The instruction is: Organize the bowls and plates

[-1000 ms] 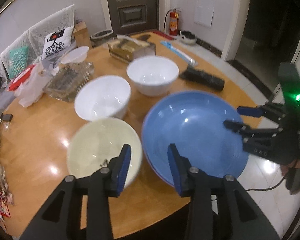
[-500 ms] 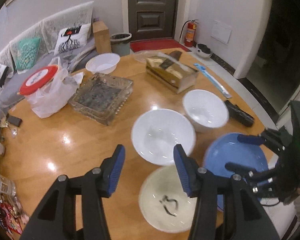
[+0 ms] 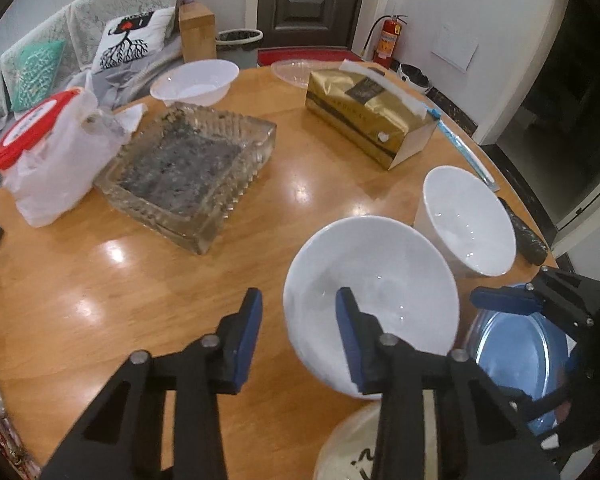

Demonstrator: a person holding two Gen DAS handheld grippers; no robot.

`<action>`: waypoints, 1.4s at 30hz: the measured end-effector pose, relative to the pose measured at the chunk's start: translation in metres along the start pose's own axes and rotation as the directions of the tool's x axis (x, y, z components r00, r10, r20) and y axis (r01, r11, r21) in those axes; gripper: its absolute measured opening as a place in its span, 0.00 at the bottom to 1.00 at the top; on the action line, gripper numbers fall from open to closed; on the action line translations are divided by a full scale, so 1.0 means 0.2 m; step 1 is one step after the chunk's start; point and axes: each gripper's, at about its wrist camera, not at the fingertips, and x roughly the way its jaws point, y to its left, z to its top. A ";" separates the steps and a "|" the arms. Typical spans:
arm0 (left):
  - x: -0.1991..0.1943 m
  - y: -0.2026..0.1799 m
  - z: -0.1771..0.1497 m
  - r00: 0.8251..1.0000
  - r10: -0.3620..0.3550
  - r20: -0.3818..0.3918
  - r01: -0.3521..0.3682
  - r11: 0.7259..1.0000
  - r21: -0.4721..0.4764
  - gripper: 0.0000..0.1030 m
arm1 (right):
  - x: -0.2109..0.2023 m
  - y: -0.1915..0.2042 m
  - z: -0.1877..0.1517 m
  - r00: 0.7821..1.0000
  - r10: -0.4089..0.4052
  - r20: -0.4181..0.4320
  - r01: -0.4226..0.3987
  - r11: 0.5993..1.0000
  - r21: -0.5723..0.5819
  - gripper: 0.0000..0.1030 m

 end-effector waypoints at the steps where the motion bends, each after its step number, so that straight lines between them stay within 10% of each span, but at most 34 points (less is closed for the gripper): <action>1: 0.02 0.00 0.00 1.000 -0.002 -0.005 0.002 1.000 -0.002 0.31 | 0.00 0.00 0.00 1.000 0.014 -0.008 -0.014 1.000 -0.004 0.61; 32: 0.17 0.20 0.01 0.999 -0.021 -0.036 0.018 0.996 -0.086 0.29 | 0.21 0.12 0.19 0.994 0.088 -0.067 -0.090 0.996 -0.015 0.80; 42: 0.21 0.27 0.02 0.998 -0.041 -0.042 0.037 0.995 -0.096 0.12 | 0.30 0.16 0.24 0.996 0.041 -0.084 -0.047 0.997 -0.068 0.87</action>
